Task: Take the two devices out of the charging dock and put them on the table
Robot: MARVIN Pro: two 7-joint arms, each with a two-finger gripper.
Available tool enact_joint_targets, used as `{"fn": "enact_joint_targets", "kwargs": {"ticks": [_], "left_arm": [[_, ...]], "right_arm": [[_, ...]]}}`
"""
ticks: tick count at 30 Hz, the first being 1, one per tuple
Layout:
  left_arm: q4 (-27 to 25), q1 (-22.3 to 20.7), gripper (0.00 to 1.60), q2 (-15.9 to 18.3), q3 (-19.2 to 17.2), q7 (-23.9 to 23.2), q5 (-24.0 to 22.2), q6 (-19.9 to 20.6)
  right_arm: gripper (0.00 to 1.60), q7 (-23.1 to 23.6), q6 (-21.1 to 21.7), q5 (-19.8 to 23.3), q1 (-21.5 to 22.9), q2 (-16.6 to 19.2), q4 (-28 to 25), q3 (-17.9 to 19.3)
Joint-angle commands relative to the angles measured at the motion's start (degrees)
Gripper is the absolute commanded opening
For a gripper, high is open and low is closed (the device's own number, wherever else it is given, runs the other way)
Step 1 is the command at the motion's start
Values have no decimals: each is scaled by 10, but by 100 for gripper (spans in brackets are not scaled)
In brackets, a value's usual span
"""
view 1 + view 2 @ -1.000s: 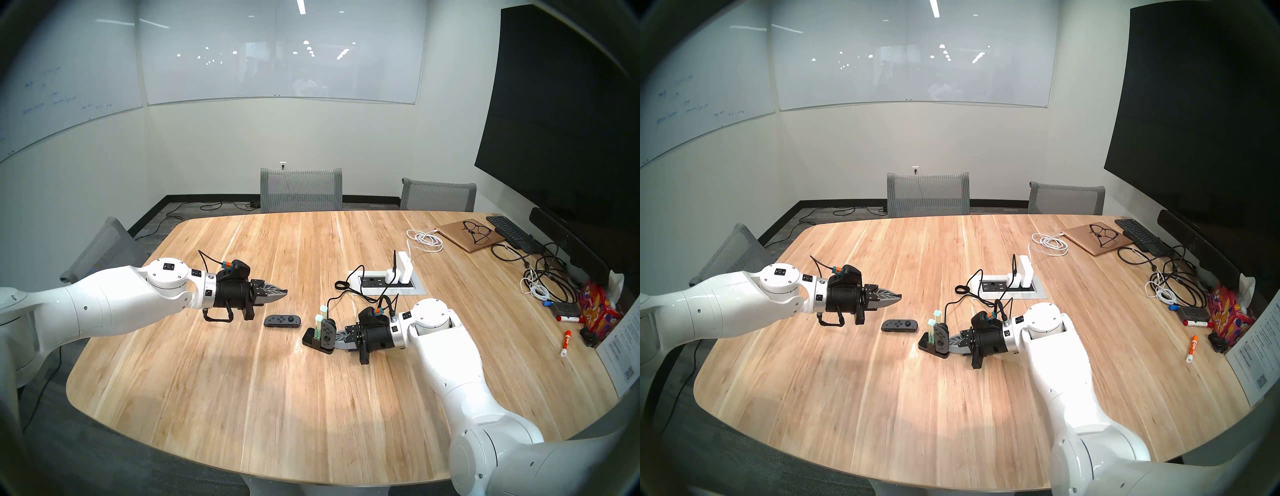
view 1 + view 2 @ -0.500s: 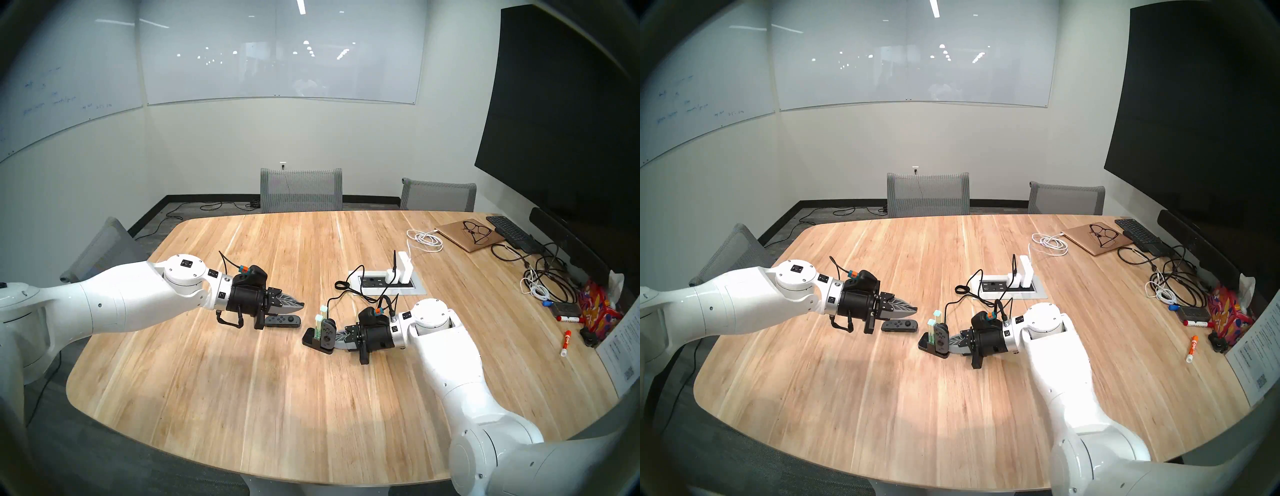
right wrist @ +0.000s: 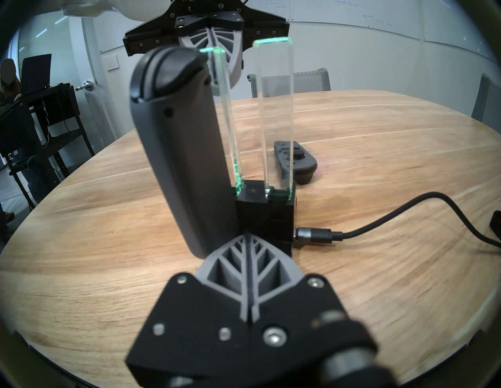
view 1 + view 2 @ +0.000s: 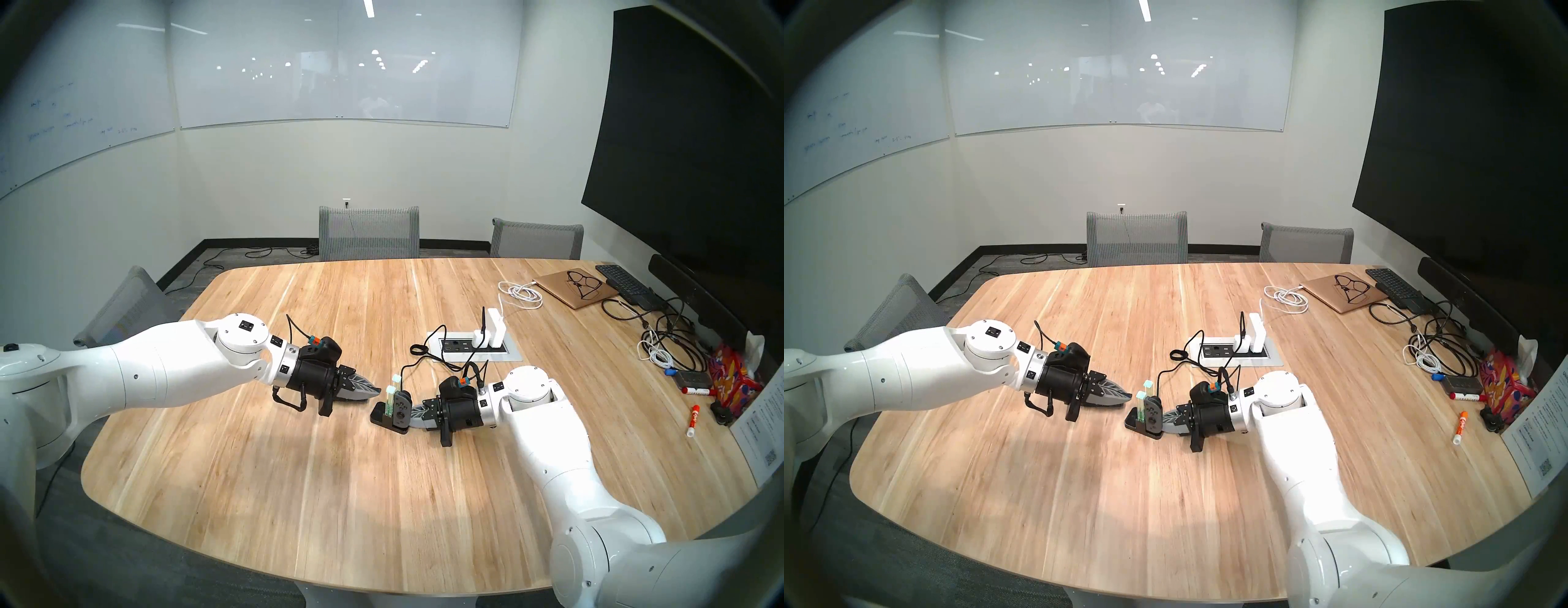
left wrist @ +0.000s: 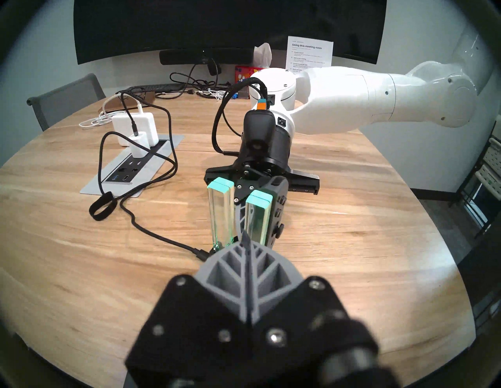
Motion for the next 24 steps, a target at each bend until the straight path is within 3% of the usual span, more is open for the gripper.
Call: {"fn": "enact_joint_targets", "kwargs": {"ticks": [1, 24], "left_arm": [[-6, -2, 0, -3, -5, 10, -1, -1], [0, 9, 0, -10, 13, 27, 19, 4]], "right_arm": [[0, -1, 0, 0, -3, -7, -1, -4], [0, -1, 0, 0, -4, -7, -2, -4]]}}
